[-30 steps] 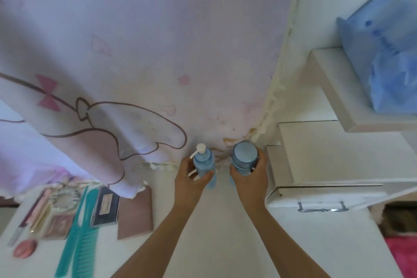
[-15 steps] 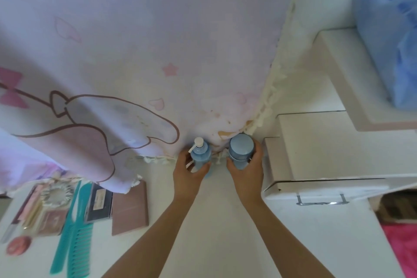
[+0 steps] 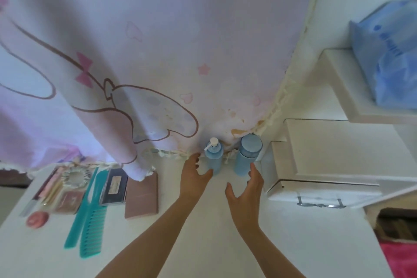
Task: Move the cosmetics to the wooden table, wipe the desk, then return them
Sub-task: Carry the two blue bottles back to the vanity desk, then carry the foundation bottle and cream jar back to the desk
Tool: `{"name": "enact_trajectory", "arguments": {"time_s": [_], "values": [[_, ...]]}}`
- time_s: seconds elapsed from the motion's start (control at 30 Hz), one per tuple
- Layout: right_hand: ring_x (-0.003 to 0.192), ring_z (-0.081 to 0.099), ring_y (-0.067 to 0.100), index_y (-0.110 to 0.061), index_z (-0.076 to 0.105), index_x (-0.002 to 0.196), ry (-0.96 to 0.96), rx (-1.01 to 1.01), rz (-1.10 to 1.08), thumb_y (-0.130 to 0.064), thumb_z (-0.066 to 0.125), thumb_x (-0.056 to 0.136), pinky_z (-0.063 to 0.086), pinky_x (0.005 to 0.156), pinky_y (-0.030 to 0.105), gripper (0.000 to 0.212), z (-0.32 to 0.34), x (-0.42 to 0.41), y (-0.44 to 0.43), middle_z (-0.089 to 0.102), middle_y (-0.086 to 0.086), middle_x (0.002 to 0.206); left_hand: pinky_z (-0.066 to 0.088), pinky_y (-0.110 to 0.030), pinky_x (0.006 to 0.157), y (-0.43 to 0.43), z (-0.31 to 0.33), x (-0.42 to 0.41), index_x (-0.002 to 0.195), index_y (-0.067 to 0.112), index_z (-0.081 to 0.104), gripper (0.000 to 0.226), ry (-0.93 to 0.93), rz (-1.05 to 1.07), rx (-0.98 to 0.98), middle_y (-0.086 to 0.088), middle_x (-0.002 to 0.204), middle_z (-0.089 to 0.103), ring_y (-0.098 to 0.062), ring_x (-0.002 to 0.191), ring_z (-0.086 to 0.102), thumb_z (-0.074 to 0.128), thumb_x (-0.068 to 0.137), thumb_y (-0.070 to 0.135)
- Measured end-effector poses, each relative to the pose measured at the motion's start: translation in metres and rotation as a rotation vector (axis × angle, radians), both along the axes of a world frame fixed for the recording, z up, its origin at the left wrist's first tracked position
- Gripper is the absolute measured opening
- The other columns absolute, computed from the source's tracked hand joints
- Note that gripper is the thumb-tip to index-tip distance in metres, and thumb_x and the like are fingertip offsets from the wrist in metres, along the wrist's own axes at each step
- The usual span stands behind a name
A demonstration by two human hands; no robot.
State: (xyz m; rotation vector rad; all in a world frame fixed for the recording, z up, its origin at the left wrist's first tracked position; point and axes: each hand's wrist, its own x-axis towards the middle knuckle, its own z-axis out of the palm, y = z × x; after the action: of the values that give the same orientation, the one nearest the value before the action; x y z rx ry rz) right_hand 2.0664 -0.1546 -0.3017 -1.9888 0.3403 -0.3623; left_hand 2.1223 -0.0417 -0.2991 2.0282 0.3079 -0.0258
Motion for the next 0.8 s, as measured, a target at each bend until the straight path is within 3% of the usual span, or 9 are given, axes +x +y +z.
{"name": "enact_trajectory", "arguments": {"time_s": [0.23,0.4,0.6,0.8], "values": [[0.123,0.040,0.031,-0.003,0.034,0.134,0.084,-0.043,0.223,-0.004,0.066,0.078,0.031,0.098,0.028,0.065,-0.006,-0.010,0.031,0.042,0.016,0.131,0.040,-0.026,0.079,0.063,-0.006,-0.064,0.123,0.011,0.047,0.045,0.087,0.231,-0.044,-0.002,0.111,0.053,-0.018,0.097,0.052,0.065,0.081,0.012],[0.122,0.036,0.023,-0.004,0.042,0.130,0.107,-0.161,0.533,-0.011,0.062,0.081,0.025,0.096,0.019,0.054,-0.014,-0.025,0.086,0.044,0.015,0.130,0.043,-0.026,0.080,0.121,-0.006,-0.120,0.120,0.012,0.052,0.037,0.037,0.424,0.089,0.003,0.110,0.053,-0.014,0.094,0.053,0.061,0.084,0.011],[0.123,0.035,0.032,-0.012,0.049,0.126,0.130,-0.354,0.929,-0.033,0.058,0.082,0.033,0.101,0.040,0.050,-0.010,-0.069,0.162,0.046,0.013,0.129,0.043,-0.036,0.096,0.184,-0.004,-0.210,0.120,0.009,0.054,0.032,0.061,0.703,0.145,-0.004,0.120,0.057,-0.021,0.113,0.050,0.055,0.089,0.014],[0.133,0.023,0.021,-0.018,0.038,0.134,0.022,-0.502,1.117,-0.032,0.054,0.089,0.025,0.106,0.033,0.050,0.005,-0.131,0.216,0.034,0.007,0.142,0.037,-0.031,0.100,0.224,0.003,-0.310,0.118,0.009,0.057,0.031,0.034,0.834,0.191,-0.007,0.122,0.057,-0.021,0.125,0.040,0.055,0.089,0.018]]}}
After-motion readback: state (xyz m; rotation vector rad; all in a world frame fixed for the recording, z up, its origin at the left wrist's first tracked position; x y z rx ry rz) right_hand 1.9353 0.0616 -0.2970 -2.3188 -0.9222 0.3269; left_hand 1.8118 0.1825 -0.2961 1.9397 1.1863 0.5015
